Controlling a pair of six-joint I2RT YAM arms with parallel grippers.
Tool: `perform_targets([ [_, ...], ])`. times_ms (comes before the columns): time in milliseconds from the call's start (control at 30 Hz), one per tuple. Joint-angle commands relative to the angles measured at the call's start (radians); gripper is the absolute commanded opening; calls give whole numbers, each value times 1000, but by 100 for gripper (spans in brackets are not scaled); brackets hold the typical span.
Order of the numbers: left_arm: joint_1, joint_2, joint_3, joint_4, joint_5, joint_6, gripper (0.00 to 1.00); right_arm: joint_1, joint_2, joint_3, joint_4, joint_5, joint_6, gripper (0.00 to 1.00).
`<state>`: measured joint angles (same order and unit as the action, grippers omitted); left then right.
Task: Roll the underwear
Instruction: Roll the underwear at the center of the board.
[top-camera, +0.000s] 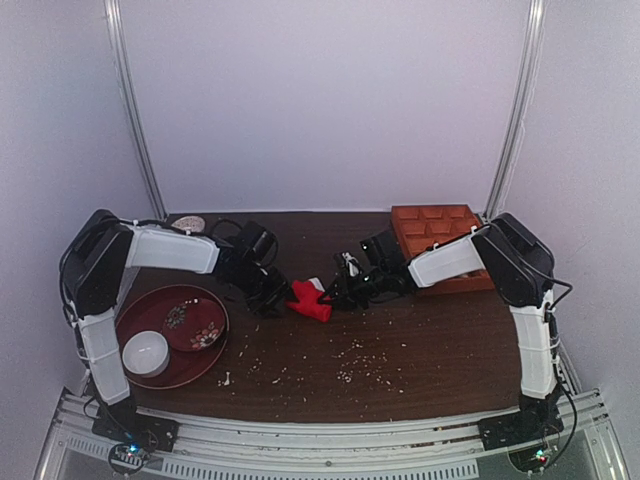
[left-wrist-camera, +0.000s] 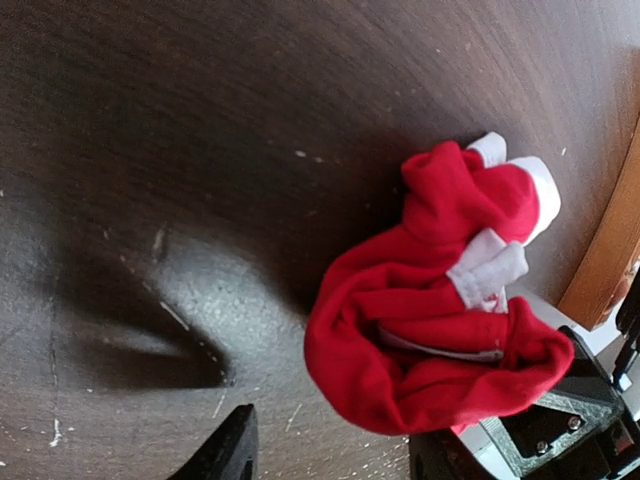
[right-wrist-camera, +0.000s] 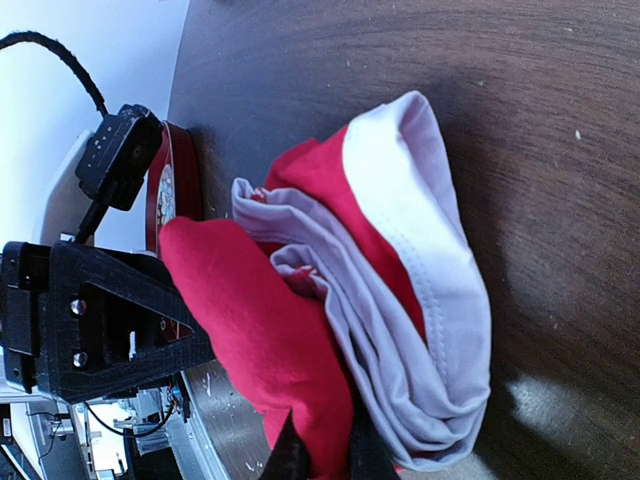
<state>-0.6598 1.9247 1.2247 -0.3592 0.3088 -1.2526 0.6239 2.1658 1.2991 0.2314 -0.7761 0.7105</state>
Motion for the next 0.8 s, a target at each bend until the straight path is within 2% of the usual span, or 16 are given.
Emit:
perform_targets([
  [0, -10, -15, -41, 74, -29, -70, 52, -4, 16, -3, -68, 31, -19, 0],
  [267, -11, -22, -143, 313, -49, -144, 53, -3, 3, -17, -77, 31, -31, 0],
  [333, -12, -16, -166, 416, -37, -163, 53, -3, 4, -19, -80, 30, -32, 0],
  [500, -11, 8, -162, 448, -19, -167, 53, -3, 2, -23, -81, 27, -35, 0],
  [667, -13, 13, -214, 577, -25, -207, 54, -3, 2, -23, -80, 24, -36, 0],
  [767, -12, 2, -208, 559, -27, -189, 54, -3, 3, -19, -81, 24, -36, 0],
])
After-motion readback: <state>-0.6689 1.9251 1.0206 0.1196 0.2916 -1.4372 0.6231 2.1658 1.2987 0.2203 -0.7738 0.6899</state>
